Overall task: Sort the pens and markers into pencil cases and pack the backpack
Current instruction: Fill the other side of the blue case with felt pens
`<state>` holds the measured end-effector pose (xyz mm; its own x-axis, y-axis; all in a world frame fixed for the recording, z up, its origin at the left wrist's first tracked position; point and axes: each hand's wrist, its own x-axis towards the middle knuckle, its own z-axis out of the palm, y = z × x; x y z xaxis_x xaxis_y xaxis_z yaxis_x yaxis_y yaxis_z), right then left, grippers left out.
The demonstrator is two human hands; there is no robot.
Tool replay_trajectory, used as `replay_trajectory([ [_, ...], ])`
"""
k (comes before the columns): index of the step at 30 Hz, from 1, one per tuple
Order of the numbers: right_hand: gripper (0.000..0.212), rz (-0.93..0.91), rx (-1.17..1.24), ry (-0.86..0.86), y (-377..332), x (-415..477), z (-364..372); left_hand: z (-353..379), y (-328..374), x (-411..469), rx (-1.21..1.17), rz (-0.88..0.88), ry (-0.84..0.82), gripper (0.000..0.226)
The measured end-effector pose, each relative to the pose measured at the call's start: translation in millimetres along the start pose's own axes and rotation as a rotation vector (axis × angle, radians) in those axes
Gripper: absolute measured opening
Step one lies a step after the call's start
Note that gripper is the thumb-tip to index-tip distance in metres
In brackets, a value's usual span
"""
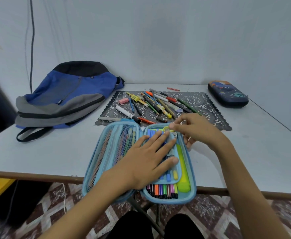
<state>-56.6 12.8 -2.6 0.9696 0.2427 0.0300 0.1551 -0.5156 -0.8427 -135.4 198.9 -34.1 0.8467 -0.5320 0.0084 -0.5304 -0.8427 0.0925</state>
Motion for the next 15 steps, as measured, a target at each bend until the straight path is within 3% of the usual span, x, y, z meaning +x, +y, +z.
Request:
replay_trajectory([
  [8, 0.022, -0.028, 0.037, 0.082, 13, 6, 7, -5, 1, 3, 0.025, -0.007, -0.048, 0.074],
  [15, 0.022, -0.065, 0.113, 0.083, 19, 3, 10, -13, -4, -4, -0.265, 0.009, 0.032, 0.067],
])
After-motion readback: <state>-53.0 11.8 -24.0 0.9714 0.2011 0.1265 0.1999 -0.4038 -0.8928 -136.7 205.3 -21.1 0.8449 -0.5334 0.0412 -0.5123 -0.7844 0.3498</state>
